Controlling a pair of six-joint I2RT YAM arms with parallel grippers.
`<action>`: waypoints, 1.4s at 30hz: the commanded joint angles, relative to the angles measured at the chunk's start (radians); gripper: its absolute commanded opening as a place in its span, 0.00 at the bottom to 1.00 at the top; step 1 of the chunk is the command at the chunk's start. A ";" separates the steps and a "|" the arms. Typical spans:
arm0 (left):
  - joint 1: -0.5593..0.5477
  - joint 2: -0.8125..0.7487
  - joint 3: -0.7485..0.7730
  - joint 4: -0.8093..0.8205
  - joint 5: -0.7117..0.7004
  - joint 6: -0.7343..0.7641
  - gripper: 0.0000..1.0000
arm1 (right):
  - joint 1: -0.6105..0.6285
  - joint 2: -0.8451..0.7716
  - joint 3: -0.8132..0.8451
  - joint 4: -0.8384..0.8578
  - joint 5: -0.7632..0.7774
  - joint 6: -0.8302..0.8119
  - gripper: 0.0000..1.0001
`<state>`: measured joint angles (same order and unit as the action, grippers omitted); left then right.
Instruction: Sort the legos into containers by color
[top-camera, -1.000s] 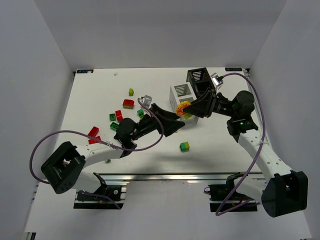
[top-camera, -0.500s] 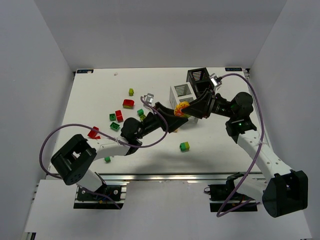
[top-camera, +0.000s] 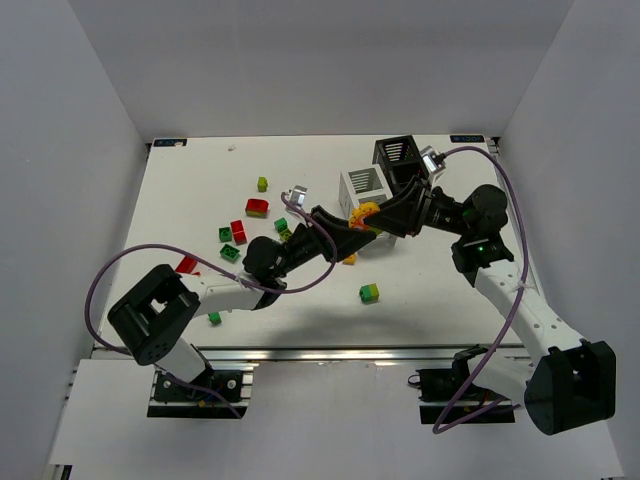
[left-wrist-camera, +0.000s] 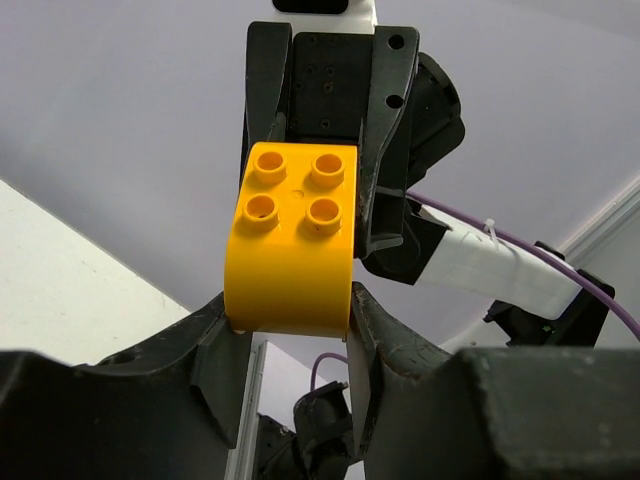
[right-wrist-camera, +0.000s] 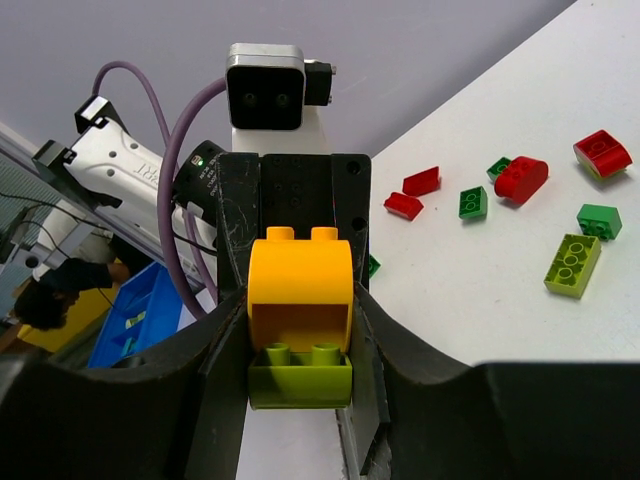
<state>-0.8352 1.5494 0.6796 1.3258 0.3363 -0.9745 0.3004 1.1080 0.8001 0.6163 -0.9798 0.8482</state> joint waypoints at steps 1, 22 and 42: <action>-0.005 -0.006 0.035 0.020 0.010 0.023 0.28 | 0.006 -0.016 -0.004 -0.006 -0.005 -0.035 0.31; -0.005 -0.201 0.031 -0.488 0.135 0.281 0.21 | 0.006 0.024 0.155 -0.530 -0.197 -0.679 0.62; -0.004 -0.230 -0.018 -0.491 0.179 0.261 0.19 | 0.006 0.078 0.145 -0.315 -0.364 -0.534 0.10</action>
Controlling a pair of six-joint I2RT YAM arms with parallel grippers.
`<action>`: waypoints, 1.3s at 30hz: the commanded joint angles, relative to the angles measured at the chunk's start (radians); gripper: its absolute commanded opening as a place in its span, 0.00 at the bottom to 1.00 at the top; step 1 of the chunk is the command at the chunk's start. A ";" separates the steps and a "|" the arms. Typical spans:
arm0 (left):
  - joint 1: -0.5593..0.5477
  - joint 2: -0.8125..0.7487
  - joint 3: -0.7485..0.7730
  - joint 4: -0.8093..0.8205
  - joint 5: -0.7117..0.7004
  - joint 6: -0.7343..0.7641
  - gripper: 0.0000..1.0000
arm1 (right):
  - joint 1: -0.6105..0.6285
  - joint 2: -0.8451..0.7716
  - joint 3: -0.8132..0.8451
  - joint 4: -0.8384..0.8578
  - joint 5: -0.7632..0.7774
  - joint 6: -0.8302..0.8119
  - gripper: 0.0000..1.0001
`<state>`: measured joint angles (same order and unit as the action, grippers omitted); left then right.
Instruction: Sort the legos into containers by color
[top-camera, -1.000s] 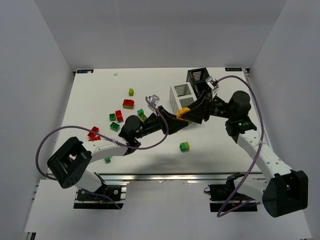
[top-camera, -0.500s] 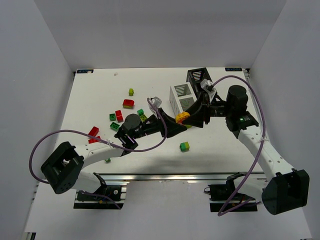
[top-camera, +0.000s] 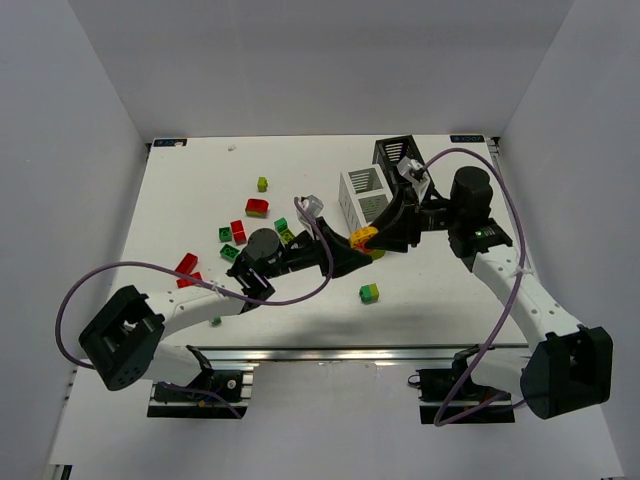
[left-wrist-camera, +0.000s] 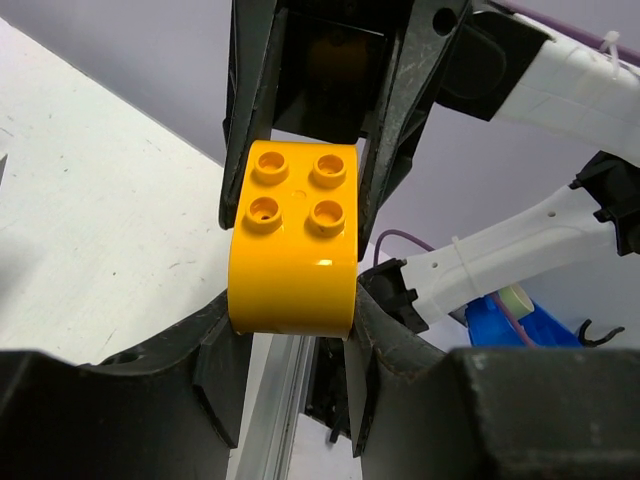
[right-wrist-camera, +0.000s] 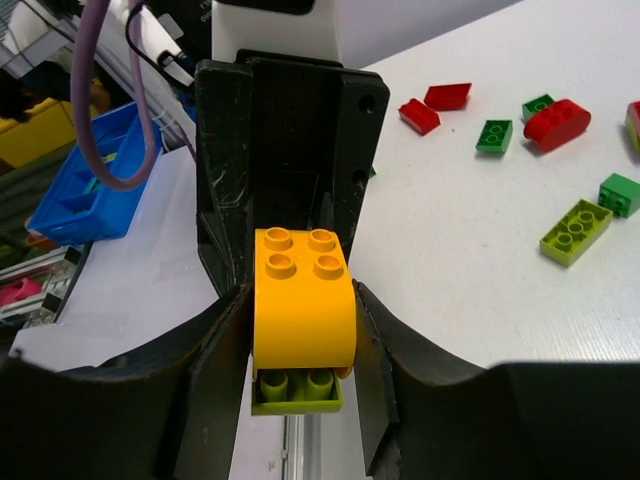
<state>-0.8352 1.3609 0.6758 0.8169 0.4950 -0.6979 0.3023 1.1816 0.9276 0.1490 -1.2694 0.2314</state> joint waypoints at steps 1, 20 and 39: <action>-0.005 -0.042 -0.018 0.021 0.020 -0.020 0.19 | 0.004 0.007 0.001 0.250 -0.077 0.167 0.07; -0.004 -0.028 -0.042 0.031 0.004 -0.046 0.24 | -0.008 0.090 -0.029 0.745 0.107 0.692 0.00; -0.005 -0.025 -0.033 0.059 -0.044 -0.058 0.38 | -0.069 0.113 -0.073 0.848 0.228 0.841 0.00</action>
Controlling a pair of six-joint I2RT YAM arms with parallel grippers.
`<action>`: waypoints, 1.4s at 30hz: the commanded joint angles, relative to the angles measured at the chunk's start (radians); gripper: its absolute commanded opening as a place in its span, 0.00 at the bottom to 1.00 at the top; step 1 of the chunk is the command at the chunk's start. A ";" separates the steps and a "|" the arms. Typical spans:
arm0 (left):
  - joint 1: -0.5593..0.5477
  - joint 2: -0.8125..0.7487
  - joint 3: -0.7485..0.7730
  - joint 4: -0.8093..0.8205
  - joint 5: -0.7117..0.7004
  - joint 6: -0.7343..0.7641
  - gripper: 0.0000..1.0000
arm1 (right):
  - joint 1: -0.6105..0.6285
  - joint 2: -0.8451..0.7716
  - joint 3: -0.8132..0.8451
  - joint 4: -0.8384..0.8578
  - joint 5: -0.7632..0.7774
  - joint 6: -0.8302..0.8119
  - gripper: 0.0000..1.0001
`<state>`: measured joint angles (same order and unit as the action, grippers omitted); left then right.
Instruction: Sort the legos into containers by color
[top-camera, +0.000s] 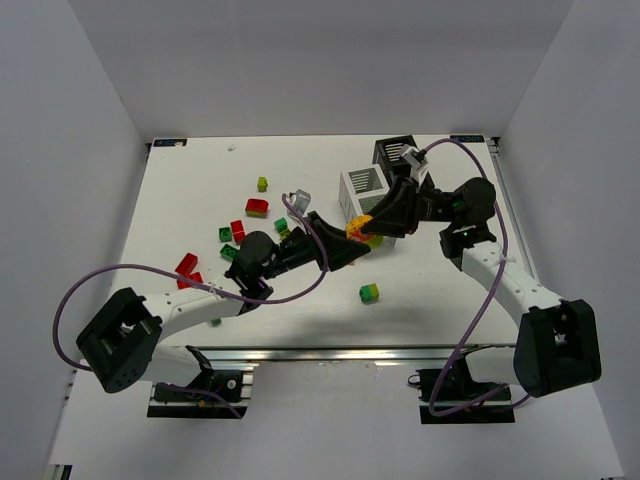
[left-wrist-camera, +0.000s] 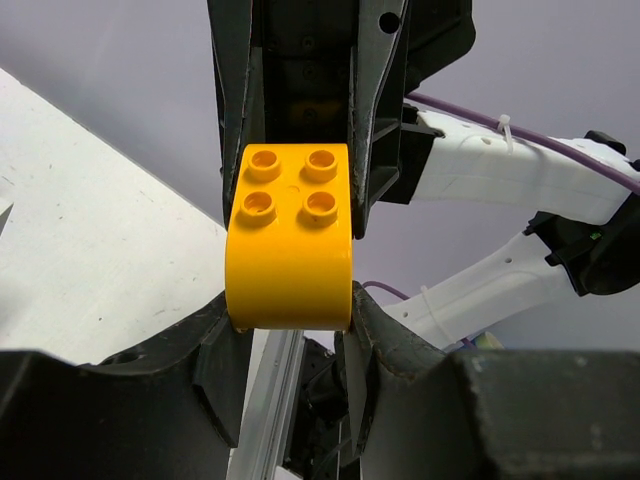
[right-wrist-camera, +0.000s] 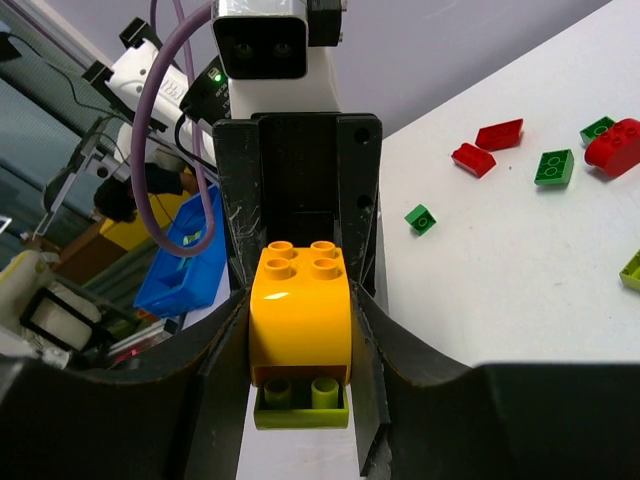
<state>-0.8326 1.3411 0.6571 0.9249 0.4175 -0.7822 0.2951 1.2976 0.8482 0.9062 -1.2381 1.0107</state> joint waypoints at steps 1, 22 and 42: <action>-0.008 -0.008 -0.014 -0.041 0.030 0.018 0.38 | -0.063 -0.001 0.006 0.091 0.207 0.066 0.00; -0.008 0.000 -0.045 0.057 -0.057 -0.031 0.43 | -0.116 0.052 0.055 0.128 0.327 0.152 0.00; -0.007 0.041 -0.033 0.074 -0.046 -0.061 0.43 | -0.172 0.144 0.127 0.148 0.382 0.096 0.00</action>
<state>-0.8360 1.3869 0.6289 0.9974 0.3569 -0.8505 0.1436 1.4246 0.8951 1.0065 -0.8921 1.1740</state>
